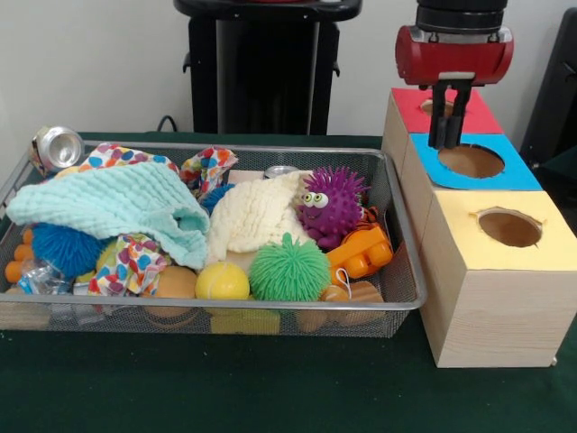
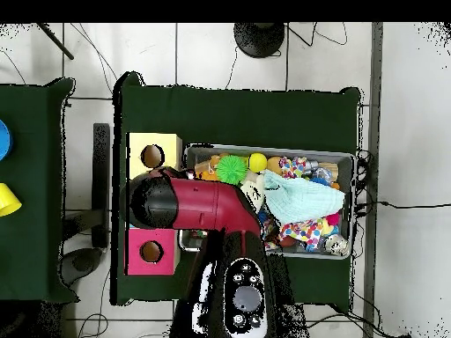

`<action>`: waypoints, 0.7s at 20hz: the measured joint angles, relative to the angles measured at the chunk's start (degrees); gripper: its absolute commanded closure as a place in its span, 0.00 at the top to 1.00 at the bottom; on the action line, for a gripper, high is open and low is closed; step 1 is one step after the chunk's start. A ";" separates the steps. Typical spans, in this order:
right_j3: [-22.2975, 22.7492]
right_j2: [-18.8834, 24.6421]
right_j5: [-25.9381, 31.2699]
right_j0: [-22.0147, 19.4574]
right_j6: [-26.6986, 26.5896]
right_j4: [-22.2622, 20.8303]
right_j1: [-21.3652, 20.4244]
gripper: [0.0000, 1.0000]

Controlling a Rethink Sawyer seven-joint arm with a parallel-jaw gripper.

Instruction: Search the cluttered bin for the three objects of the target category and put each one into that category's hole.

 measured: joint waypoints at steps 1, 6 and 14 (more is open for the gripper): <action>0.17 0.27 0.00 -0.28 0.00 -0.02 -0.13 0.00; 1.58 2.05 0.00 -2.53 0.00 -0.11 -1.63 0.00; 2.22 5.40 0.00 -6.32 0.00 -0.21 -3.38 0.00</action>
